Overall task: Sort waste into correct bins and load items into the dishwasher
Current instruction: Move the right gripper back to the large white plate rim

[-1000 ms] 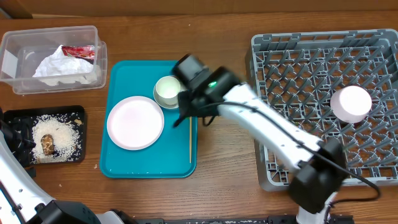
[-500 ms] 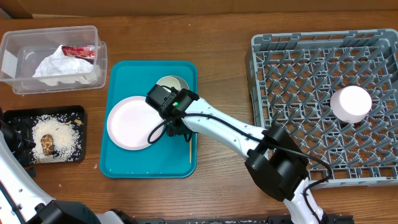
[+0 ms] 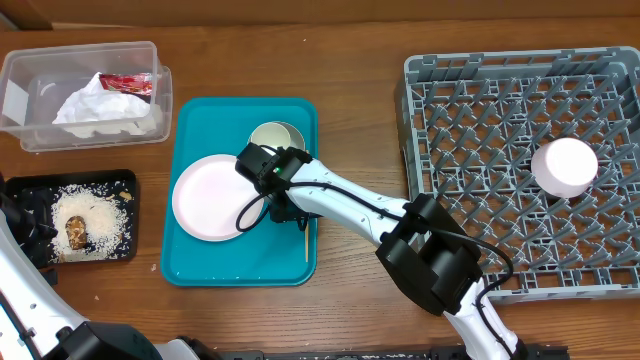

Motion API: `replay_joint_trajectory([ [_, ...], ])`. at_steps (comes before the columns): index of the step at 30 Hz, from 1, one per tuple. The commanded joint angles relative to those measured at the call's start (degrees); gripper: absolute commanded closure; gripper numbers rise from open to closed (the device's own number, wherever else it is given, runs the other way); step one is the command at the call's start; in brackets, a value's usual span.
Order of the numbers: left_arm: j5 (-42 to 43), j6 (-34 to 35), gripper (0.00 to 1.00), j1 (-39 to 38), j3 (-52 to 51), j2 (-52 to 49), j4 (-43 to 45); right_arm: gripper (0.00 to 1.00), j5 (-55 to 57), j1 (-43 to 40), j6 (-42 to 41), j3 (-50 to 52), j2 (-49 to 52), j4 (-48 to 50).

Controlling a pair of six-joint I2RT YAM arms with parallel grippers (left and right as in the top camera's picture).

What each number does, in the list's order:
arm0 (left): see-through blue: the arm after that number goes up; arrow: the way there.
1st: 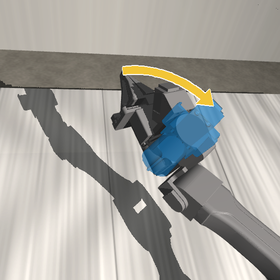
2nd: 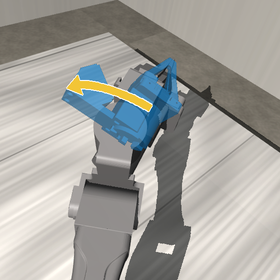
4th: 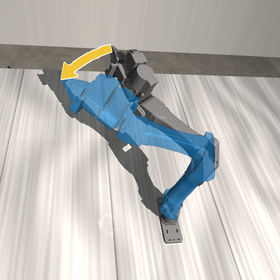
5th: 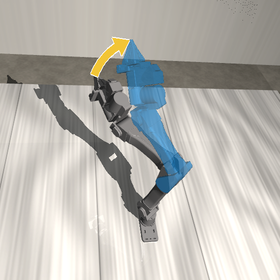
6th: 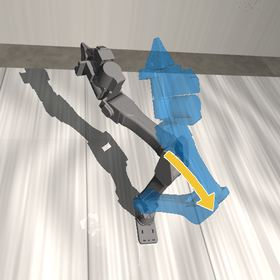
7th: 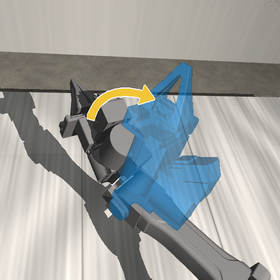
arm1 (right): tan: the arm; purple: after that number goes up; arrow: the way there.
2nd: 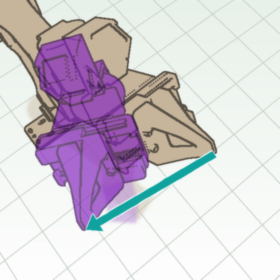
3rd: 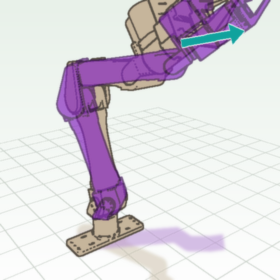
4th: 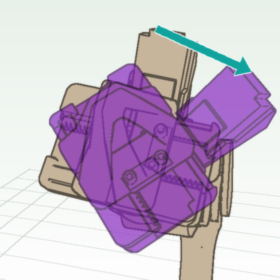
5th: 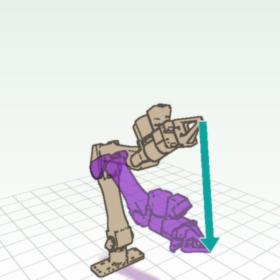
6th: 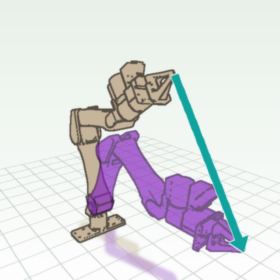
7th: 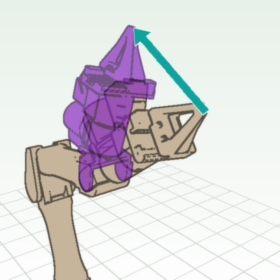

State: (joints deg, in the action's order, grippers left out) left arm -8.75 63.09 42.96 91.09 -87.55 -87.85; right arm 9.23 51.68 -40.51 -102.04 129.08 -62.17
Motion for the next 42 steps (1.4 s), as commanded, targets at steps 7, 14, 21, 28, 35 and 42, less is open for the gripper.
replay_joint_trajectory([
  [7, -0.2, 1.0, 0.00, 0.2, -0.2, -0.1, -0.1, 0.56, -0.1, -0.2, -1.7, -0.3, 0.3, 0.1],
  [14, -0.2, 1.0, 0.00, 0.2, -0.2, -0.1, -0.1, 0.57, -1.6, -0.2, -1.7, -0.5, -1.1, -0.3],
  [21, -0.2, 1.0, 0.00, 0.2, -0.2, -0.1, -0.1, 0.57, -1.8, -0.2, -1.6, -0.5, -6.7, -0.2],
  [28, -0.2, 1.0, 0.00, 0.2, -0.2, -0.1, -0.1, 0.51, 1.0, -1.2, 2.4, -0.5, -14.9, 3.7],
  [35, -0.2, 1.0, 0.00, 0.2, -0.2, -0.1, -0.1, 0.45, -3.0, -1.3, 10.8, -0.5, -17.1, 12.3],
  [42, -0.2, 1.0, 0.00, 0.2, -0.2, -0.1, -0.1, 0.45, -5.9, -0.6, 8.2, -0.4, -16.7, 14.5],
])
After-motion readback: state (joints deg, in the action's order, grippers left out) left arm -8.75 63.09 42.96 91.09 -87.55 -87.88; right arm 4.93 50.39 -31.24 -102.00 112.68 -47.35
